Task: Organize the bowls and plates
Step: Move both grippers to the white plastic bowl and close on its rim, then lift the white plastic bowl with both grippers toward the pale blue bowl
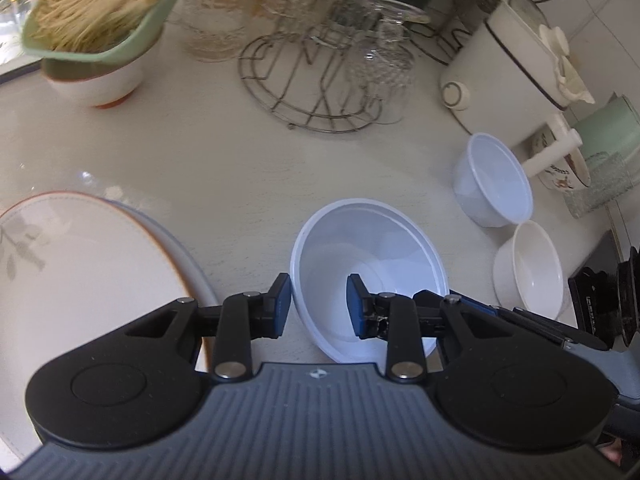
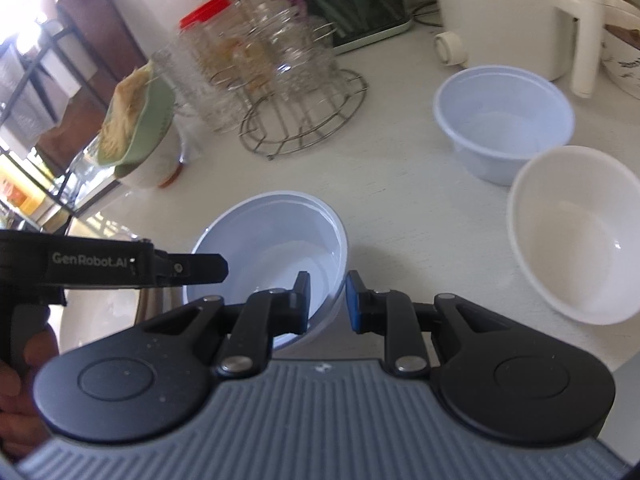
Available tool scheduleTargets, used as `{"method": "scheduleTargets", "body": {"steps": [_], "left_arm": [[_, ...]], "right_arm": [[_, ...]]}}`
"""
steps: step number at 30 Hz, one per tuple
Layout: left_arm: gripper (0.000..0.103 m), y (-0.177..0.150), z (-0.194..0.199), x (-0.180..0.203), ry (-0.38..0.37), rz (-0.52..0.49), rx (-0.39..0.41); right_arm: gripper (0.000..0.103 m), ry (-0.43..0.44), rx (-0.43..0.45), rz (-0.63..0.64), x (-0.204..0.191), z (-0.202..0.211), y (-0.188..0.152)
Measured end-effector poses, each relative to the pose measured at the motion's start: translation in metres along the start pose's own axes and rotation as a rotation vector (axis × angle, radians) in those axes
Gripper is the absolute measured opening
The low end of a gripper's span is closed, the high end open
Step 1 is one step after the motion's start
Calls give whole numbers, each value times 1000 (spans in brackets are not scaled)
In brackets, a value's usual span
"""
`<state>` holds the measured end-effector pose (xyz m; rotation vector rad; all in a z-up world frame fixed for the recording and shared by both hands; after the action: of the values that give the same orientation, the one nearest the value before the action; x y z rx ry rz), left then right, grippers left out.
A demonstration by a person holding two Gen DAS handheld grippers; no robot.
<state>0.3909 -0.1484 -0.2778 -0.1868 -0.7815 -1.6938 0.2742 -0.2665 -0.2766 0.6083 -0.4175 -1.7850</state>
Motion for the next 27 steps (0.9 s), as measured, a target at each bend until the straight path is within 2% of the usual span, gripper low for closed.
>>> {"method": "scheduleTargets", "body": {"steps": [6, 11, 14, 27], "left_arm": [[37, -4, 10, -7, 17, 12, 7], [40, -6, 27, -10, 64, 5, 28], [43, -2, 41, -5, 71, -7, 58], [48, 11, 96, 47, 41, -101, 162]], "right_arm": [[23, 4, -24, 33, -10, -5, -1], [25, 15, 11, 49, -17, 6, 5], [56, -24, 52, 78, -17, 17, 13], [57, -22, 205, 77, -11, 82, 38]]}}
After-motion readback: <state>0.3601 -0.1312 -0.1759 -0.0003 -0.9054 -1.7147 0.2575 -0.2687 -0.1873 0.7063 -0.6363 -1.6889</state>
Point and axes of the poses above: each gripper's, at about its wrist camera, not at the fingertips, and z roughly against the way its jaws point, x to its right, y to its top, the point moved 9 cm from there along -z, roughly the way its jaws point, and after that the axes turned 13 degrees about -y, right-handed, at the moved point
